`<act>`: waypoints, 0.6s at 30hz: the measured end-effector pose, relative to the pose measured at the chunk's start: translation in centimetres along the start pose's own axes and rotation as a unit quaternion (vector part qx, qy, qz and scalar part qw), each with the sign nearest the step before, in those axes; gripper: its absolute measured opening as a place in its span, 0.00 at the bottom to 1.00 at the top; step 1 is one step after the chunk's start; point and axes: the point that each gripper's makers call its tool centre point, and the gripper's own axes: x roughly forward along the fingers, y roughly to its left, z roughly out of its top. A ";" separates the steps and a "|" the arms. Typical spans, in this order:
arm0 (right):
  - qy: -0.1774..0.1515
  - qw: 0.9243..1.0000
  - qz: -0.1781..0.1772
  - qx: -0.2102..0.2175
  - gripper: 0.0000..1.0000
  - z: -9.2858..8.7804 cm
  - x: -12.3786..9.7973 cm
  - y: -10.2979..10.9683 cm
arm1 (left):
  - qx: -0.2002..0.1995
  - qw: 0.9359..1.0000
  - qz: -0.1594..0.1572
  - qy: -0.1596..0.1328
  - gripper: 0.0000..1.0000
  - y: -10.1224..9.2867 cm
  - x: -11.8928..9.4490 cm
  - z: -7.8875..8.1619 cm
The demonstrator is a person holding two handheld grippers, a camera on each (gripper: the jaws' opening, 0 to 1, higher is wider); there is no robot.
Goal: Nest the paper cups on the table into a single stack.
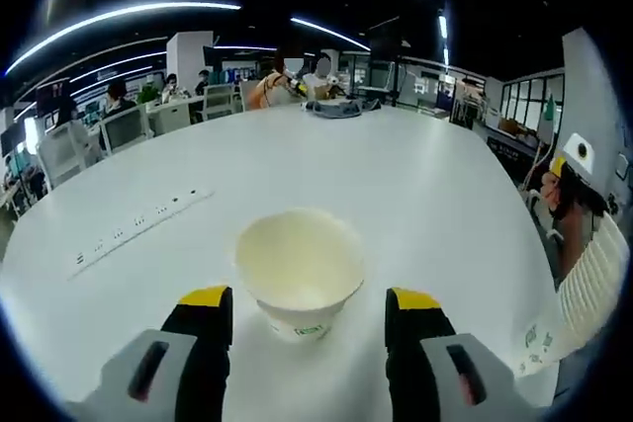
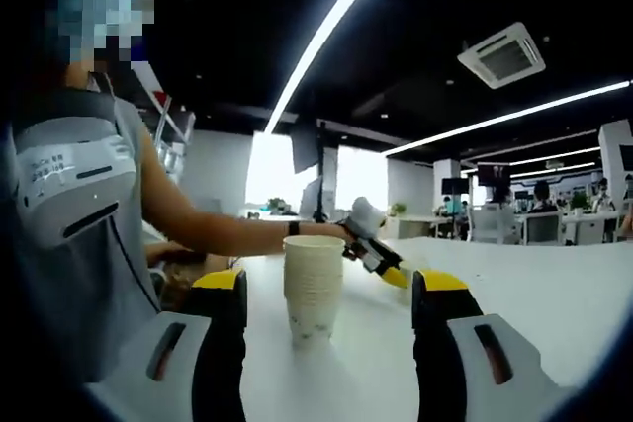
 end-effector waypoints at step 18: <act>0.158 0.987 0.012 -0.015 0.76 -1.1 -2.9 1.8 | 0.004 0.998 0.024 -0.053 0.49 2.8 0.0 1.0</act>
